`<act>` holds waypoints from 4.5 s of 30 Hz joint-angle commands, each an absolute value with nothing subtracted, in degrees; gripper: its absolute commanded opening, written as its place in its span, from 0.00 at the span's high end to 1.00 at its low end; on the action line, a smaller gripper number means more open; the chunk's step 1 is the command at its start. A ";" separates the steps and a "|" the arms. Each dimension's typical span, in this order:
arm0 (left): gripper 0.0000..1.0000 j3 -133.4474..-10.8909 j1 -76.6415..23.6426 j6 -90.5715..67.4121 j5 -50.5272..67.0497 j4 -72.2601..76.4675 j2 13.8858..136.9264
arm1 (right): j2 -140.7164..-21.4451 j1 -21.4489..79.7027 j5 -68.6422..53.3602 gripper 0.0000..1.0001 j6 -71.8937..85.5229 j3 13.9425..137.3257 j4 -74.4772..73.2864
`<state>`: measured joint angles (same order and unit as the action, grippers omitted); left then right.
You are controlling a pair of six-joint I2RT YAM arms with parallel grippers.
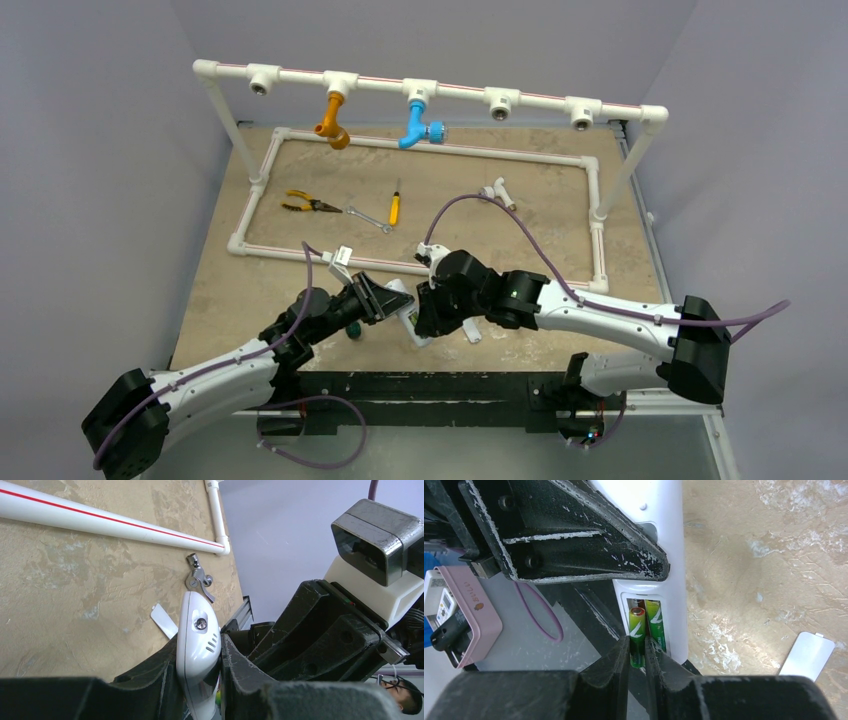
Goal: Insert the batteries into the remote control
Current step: Load the battery into the remote control.
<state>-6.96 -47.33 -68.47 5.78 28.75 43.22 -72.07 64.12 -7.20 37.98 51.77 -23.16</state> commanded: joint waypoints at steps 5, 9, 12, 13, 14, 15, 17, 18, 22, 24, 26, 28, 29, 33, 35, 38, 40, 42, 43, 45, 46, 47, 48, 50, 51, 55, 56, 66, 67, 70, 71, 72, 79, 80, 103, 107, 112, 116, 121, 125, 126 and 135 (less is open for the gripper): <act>1.00 -8.00 -47.46 -69.52 6.72 33.14 42.67 | -71.95 64.34 -6.78 0.79 38.06 53.54 -22.93; 1.00 -8.00 -47.46 -69.48 6.89 33.16 42.65 | -71.42 64.34 -6.42 0.78 38.05 53.66 -22.92; 1.00 -7.88 -47.46 -69.61 6.98 33.16 42.54 | -71.13 64.34 -6.21 0.77 37.85 54.02 -23.33; 1.00 -7.91 -47.46 -69.61 7.06 33.18 42.58 | -70.84 64.34 -6.09 0.76 37.68 54.19 -23.44; 1.00 -7.91 -47.46 -69.64 7.17 33.18 42.54 | -70.42 64.34 -5.80 0.75 37.36 54.34 -23.61; 1.00 -7.99 -47.46 -69.61 7.36 33.22 42.54 | -70.00 64.34 -5.33 0.73 37.11 54.52 -23.78; 1.00 -8.21 -47.46 -69.65 7.82 33.27 42.77 | -69.06 64.34 -4.54 0.71 36.51 54.98 -24.18; 1.00 -8.21 -47.46 -69.61 8.14 33.37 42.88 | -68.74 64.29 -4.23 0.71 36.34 55.28 -24.40; 1.00 -8.26 -47.46 -69.97 8.86 34.17 43.39 | -68.22 64.38 -3.56 0.68 35.17 56.79 -25.15; 1.00 -8.18 -47.46 -70.24 9.09 34.50 43.57 | -68.20 64.38 -3.42 0.68 34.90 57.23 -25.14; 1.00 -8.17 -47.46 -70.58 9.27 35.03 43.67 | -68.29 64.36 -3.26 0.67 34.58 57.62 -25.43; 1.00 -8.17 -47.46 -71.10 9.61 35.55 43.90 | -67.81 64.34 -3.25 0.67 33.48 57.79 -25.70; 1.00 -8.24 -47.46 -71.40 9.89 36.01 44.03 | -67.26 64.41 -3.25 0.67 32.23 57.87 -25.91; 1.00 -8.39 -47.46 -73.62 12.19 37.92 44.59 | -63.59 64.34 -4.37 0.67 23.74 57.76 -26.82; 1.00 -8.35 -47.46 -75.04 13.20 39.10 44.80 | -60.99 64.34 -7.71 0.67 19.15 56.50 -24.71; 1.00 -8.27 -47.46 -77.17 14.38 41.00 45.08 | -57.53 64.34 -8.42 0.66 12.12 54.98 -22.70; 1.00 -8.26 -47.46 -78.48 14.95 42.22 45.36 | -55.94 64.34 -9.20 0.66 7.76 54.73 -22.47; 1.00 -8.24 -47.46 -79.99 15.59 43.48 45.49 | -53.86 64.29 -12.26 0.64 5.10 53.63 -20.46; 1.00 -8.17 -47.46 -80.56 15.82 44.27 45.59 | -52.93 64.23 -15.66 0.64 3.32 52.86 -18.72; 1.00 -8.01 -47.46 -81.52 16.17 45.24 45.62 | -51.58 64.26 -22.05 0.63 0.91 51.49 -15.92; 1.00 -8.00 -47.46 -81.91 16.27 45.52 45.62 | -51.41 64.28 -23.99 0.63 0.41 51.34 -15.39; 1.00 -7.99 -47.42 -82.10 16.41 45.60 45.66 | -51.48 64.25 -25.53 0.63 -2.16 51.56 -15.44; 1.00 -7.94 -47.46 -82.27 16.54 45.65 45.62 | -51.89 64.25 -27.03 0.64 -3.77 51.88 -15.88; 1.00 -7.96 -47.46 -82.52 16.64 45.77 45.63 | -53.14 64.29 -29.33 0.65 -6.68 52.62 -17.14; 1.00 -7.98 -47.42 -82.64 16.66 45.90 45.73 | -53.82 64.25 -29.91 0.66 -7.98 53.17 -17.85; 1.00 -7.87 -47.45 -81.91 16.66 45.72 45.62 | -56.69 63.07 -35.44 0.66 -12.61 54.64 -19.50; 1.00 -7.76 -47.46 -81.81 16.52 45.44 45.48 | -56.89 62.07 -38.64 0.66 -13.47 54.48 -19.08; 1.00 -7.82 -47.46 -81.16 16.54 44.79 45.08 | -56.55 58.57 -46.50 0.70 -19.92 51.14 -19.14; 1.00 -7.80 -47.46 -81.06 16.57 44.79 45.09 | -56.52 58.50 -47.04 0.70 -20.51 50.89 -19.21; 1.00 -7.89 -47.46 -81.00 16.60 44.72 45.11 | -56.83 58.45 -47.80 0.70 -22.23 50.27 -19.89; 1.00 -7.91 -47.45 -80.88 16.59 44.66 45.09 | -57.05 58.45 -48.14 0.69 -22.62 50.01 -20.05; 1.00 -7.98 -47.46 -80.86 16.60 44.73 45.13 | -57.27 58.45 -48.27 0.67 -23.10 49.75 -20.11; 1.00 -8.44 -47.42 -80.60 17.02 44.36 45.24 | -58.17 58.45 -46.87 0.61 -25.26 48.11 -19.16; 1.00 -8.44 -47.46 -80.64 17.05 44.32 45.18 | -58.20 58.45 -46.40 0.61 -25.44 47.97 -19.01; 1.00 -8.22 -47.46 -80.20 16.17 43.46 44.48 | -57.95 58.05 -40.31 0.65 -28.25 44.37 -15.15; 1.00 -8.16 -47.39 -80.18 16.06 43.51 44.39 | -58.10 58.01 -39.44 0.66 -27.15 44.21 -13.87; 1.00 -8.26 -47.38 -80.16 16.02 43.50 44.47 | -58.19 58.01 -39.00 0.66 -26.56 44.12 -12.84; 1.00 -8.26 -47.46 -80.24 16.09 43.50 44.58 | -58.11 58.01 -38.98 0.66 -26.30 43.95 -12.19; 1.00 -8.26 -47.46 -80.16 16.20 43.59 44.85 | -58.17 58.01 -38.85 0.66 -26.29 43.78 -11.94; 1.00 -8.26 -47.46 -80.23 16.24 43.57 44.98 | -58.45 58.01 -38.72 0.66 -26.02 43.77 -11.55; 1.00 -8.26 -47.46 -80.26 16.32 43.59 45.06 | -58.59 58.03 -38.64 0.66 -25.99 43.81 -11.47; 1.00 -8.68 -47.46 -80.39 16.63 43.94 45.93 | -60.31 58.01 -39.37 0.68 -25.67 44.51 -11.39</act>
<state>-6.96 -47.33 -79.92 15.86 39.20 45.98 -59.29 58.30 -39.99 -26.20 44.23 -14.04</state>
